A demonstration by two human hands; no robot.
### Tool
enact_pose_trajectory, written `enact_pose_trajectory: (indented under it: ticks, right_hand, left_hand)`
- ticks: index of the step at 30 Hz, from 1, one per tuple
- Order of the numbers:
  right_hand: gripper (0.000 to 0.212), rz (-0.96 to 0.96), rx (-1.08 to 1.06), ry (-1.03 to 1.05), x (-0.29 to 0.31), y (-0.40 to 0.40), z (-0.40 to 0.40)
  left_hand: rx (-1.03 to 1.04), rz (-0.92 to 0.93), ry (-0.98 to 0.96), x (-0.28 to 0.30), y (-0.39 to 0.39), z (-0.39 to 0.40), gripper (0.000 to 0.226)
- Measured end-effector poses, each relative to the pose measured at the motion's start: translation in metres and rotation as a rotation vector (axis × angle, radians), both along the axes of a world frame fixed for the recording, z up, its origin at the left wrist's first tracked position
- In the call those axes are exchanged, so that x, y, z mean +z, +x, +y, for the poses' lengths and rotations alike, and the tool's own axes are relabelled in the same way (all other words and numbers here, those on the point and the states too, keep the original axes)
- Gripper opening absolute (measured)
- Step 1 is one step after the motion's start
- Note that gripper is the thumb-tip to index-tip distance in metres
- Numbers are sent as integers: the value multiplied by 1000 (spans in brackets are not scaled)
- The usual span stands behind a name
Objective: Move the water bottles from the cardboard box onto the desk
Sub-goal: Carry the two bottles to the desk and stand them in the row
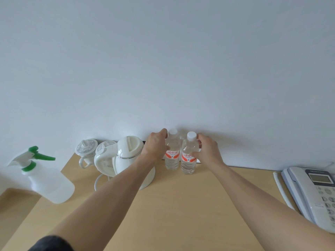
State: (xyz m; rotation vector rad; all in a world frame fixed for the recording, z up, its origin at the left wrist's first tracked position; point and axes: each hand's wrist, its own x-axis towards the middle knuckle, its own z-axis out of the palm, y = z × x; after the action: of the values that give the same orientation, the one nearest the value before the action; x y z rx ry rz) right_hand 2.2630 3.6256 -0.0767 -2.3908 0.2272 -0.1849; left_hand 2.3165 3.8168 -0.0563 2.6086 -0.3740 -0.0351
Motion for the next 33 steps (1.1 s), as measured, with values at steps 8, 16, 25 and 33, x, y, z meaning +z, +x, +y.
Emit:
enact_pose_trajectory:
  ticks: [8,16,25,33]
  right_hand:
    - [44,-58,-34,-14,-5,6,9]
    - [45,-20,-94,65,-9,1,9]
    - [45,16,-66,56,-7,4,5]
    - [44,61,-112,-5,-5,6,11]
  left_hand:
    - [14,41,15,-1,7,4,36]
    - [23,86,22,-6,5,3,47]
    - [28,43,79,-9,4,-4,38]
    - [2,19,126,-11,3,-2,36]
